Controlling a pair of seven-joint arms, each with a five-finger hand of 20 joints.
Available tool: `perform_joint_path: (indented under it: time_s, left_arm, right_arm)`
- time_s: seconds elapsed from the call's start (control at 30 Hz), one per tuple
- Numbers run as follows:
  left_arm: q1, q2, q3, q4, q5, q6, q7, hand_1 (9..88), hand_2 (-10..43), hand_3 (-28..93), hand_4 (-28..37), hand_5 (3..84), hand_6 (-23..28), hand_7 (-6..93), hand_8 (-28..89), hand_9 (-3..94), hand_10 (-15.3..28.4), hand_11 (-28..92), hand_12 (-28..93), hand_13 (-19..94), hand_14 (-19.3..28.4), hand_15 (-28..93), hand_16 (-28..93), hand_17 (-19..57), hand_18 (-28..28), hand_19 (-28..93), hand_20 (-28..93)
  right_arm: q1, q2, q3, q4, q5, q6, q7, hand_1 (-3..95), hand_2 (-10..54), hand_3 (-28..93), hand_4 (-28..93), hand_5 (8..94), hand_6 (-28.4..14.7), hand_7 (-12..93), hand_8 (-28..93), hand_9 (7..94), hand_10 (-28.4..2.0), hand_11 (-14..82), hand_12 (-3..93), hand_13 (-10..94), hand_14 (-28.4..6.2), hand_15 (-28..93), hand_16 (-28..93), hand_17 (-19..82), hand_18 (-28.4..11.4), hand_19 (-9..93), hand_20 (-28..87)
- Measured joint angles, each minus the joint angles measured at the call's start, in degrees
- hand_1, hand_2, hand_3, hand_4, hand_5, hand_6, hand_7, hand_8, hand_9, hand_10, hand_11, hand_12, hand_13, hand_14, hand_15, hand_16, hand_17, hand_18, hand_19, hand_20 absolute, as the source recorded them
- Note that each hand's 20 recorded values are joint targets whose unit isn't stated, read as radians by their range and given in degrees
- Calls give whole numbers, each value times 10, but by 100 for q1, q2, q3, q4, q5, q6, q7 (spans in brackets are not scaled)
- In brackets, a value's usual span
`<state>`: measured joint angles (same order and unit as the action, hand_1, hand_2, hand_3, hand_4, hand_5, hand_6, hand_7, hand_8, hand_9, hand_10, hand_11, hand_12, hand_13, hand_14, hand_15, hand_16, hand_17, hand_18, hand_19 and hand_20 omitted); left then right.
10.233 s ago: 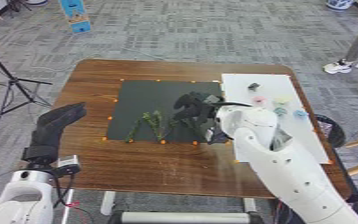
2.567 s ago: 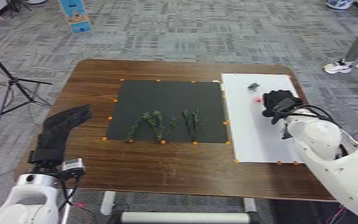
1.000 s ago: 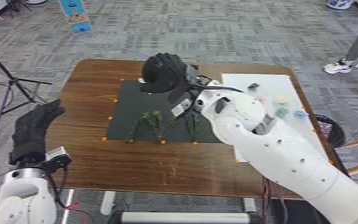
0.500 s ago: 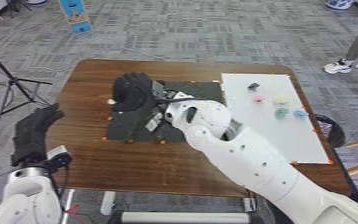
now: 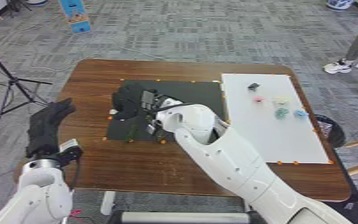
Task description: Arrange flowers
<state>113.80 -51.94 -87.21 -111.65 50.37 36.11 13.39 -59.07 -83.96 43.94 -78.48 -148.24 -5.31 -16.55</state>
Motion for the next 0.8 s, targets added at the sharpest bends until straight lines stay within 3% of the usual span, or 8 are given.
perform_joint_path:
  time_s: [0.37,0.53,0.6,0.7,0.73,0.8]
  left_arm:
    - [-284,1,208,10,146,16,-170,221,311,693,-283,553,41,137,-94,553,142,198,95,390,122,123,-26,89,73,61,161]
    - [-344,1,277,30,217,66,-269,223,310,693,-283,552,42,137,-94,554,141,197,95,390,124,127,-25,87,76,66,161]
    - [-352,0,289,61,371,80,-370,224,310,694,-283,552,42,137,-94,554,142,197,95,391,124,127,-25,86,76,68,160]
    - [-352,-3,300,125,743,100,-600,226,309,692,-283,552,41,137,-94,554,142,197,95,391,124,127,-25,85,76,69,160]
    - [-352,-3,308,144,812,111,-655,226,309,693,-283,552,41,137,-93,554,141,197,95,391,124,127,-25,85,76,69,159]
    - [-348,-3,320,170,838,129,-718,227,308,693,-283,551,42,137,-94,554,141,197,95,390,125,127,-25,85,76,70,159]
  right_arm:
    - [-132,-200,104,130,-816,86,26,569,8,468,-203,790,30,235,76,899,-92,497,355,869,-59,771,430,564,-218,932,729]
    - [-177,-223,17,130,-504,57,496,571,11,454,-191,790,33,234,64,899,-91,498,354,870,-61,773,430,566,-220,932,729]
    - [-180,-223,-53,126,-433,57,712,572,11,451,-189,789,33,235,62,899,-91,499,353,870,-61,773,430,566,-220,932,729]
    - [-202,-225,-73,125,-450,57,756,573,12,448,-187,789,33,236,60,899,-91,499,353,871,-61,773,429,567,-221,932,730]
    - [-209,-226,-73,125,-460,57,748,573,11,448,-186,789,33,236,59,900,-91,500,353,871,-61,773,429,567,-222,932,730]
    - [-221,-228,-74,126,-478,57,737,574,12,446,-186,789,33,236,56,901,-91,500,352,872,-61,773,429,568,-223,932,730]
